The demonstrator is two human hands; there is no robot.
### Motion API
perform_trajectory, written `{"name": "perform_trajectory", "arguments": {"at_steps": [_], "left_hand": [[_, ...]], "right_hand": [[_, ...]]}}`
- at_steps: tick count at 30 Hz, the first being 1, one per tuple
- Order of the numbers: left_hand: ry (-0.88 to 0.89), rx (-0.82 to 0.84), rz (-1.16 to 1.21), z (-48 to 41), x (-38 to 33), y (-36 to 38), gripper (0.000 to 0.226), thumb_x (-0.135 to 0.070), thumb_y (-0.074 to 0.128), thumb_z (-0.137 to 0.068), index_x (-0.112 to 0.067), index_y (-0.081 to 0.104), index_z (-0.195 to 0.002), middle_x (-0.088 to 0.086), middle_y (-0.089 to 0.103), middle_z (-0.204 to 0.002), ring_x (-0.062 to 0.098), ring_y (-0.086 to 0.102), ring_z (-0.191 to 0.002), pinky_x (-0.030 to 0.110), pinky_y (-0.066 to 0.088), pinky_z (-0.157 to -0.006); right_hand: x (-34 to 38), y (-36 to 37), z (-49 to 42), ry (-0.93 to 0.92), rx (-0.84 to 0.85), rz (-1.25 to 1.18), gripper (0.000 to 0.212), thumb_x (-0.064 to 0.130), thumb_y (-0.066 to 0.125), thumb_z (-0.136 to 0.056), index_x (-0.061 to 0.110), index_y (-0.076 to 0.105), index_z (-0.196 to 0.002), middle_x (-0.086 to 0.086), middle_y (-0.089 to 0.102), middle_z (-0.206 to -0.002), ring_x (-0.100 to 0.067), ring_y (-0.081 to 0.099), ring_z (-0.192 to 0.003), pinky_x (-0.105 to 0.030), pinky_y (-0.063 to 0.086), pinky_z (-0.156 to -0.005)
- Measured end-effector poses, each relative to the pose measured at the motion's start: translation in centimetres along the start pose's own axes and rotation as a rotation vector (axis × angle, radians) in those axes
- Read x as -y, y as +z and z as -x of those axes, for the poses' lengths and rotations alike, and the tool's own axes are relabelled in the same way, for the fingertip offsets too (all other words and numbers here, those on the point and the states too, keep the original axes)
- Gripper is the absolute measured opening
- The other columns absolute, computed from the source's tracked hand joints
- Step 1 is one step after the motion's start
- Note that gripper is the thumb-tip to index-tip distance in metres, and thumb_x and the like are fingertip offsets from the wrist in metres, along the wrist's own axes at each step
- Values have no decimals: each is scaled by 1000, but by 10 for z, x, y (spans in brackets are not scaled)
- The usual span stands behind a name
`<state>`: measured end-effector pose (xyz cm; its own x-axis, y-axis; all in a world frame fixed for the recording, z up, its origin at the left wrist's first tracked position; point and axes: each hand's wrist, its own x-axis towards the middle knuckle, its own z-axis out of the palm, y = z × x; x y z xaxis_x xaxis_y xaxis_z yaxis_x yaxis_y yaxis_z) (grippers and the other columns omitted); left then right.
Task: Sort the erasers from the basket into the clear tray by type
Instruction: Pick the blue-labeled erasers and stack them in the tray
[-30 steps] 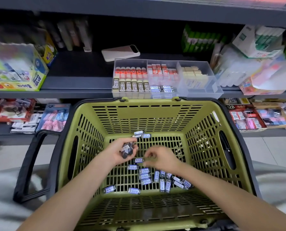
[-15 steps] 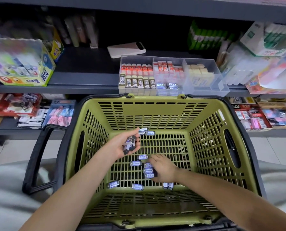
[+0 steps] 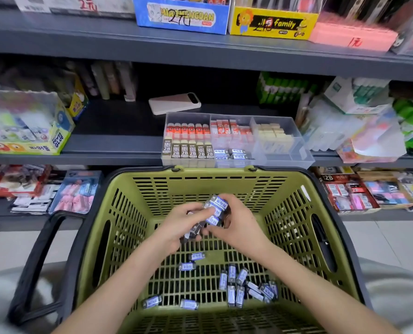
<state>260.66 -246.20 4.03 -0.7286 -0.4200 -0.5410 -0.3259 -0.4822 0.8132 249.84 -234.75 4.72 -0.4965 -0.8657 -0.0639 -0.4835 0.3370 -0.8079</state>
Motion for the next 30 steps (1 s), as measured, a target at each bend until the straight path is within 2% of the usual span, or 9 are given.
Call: {"name": "perform_trajectory", "arguments": {"at_steps": [2, 5, 8, 12, 15, 19, 23, 27, 30], "left_hand": [[26, -28, 56, 1, -4, 2, 20, -21, 71, -82, -9, 70, -98, 7, 66, -68, 13, 56, -47, 20, 41, -39], [35, 9, 127, 4, -13, 4, 29, -22, 72, -75, -8, 69, -100, 6, 66, -64, 12, 54, -45, 19, 40, -38], [56, 94, 108, 7, -26, 5, 33, -28, 73, -66, -11, 71, -94, 6, 65, -64, 12, 53, -45, 19, 40, -37], [92, 210, 28, 8, -46, 9, 20, -27, 71, -71, -16, 75, -87, 5, 66, -67, 12, 53, -46, 19, 41, -39], [125, 242, 1, 7, -62, 13, 15, -27, 71, -71, -17, 76, -80, 4, 66, -65, 12, 53, -44, 20, 41, -38], [171, 222, 48, 6, -80, 9, 17, -26, 73, -66, -14, 76, -77, 5, 66, -65, 12, 53, -44, 20, 42, -36], [245, 150, 99, 5, -94, -4, 28, -29, 76, -62, -10, 75, -83, 6, 64, -67, 13, 53, -45, 20, 42, -37], [323, 78, 141, 3, -108, -17, 34, -29, 75, -61, -7, 72, -87, 8, 64, -68, 13, 51, -45, 20, 41, -37], [380, 21, 159, 1, -121, -26, 40, -30, 75, -60, -6, 70, -92, 7, 65, -69, 13, 51, -44, 20, 41, -36]], "right_hand": [[11, -10, 0, -4, 2, -115, 55, 9, 76, -73, 16, 51, -121, 2, 57, -100, 7, 53, -70, -9, 42, -66], [25, -29, 2, -32, 26, -289, 47, -1, 66, -82, 18, 52, -123, -14, 57, -109, -12, 56, -83, -28, 50, -82], [31, -46, 0, -92, 14, -288, 41, -4, 60, -86, 24, 56, -116, -10, 63, -105, -17, 59, -88, -34, 50, -88], [36, -58, -7, -194, -81, -207, 35, 9, 62, -88, 39, 59, -103, -7, 69, -94, -26, 60, -84, -34, 49, -79], [38, -68, -20, -224, -200, -225, 19, 30, 61, -87, 48, 66, -90, 9, 70, -86, -11, 63, -78, -22, 51, -74], [32, -96, -53, -155, -359, -273, 7, 40, 60, -87, 37, 67, -87, 9, 70, -83, -17, 65, -82, -26, 53, -72], [30, -109, -89, -109, -293, -120, 10, 32, 60, -89, 26, 63, -81, 1, 68, -78, -22, 66, -76, -36, 56, -70], [33, -106, -123, -150, -185, 397, 26, 39, 64, -85, 13, 69, -80, 1, 68, -73, -13, 61, -68, -27, 46, -66], [40, -93, -139, -188, -39, 758, 36, 50, 59, -85, 16, 71, -86, -1, 70, -80, -19, 62, -78, -38, 44, -92]]}}
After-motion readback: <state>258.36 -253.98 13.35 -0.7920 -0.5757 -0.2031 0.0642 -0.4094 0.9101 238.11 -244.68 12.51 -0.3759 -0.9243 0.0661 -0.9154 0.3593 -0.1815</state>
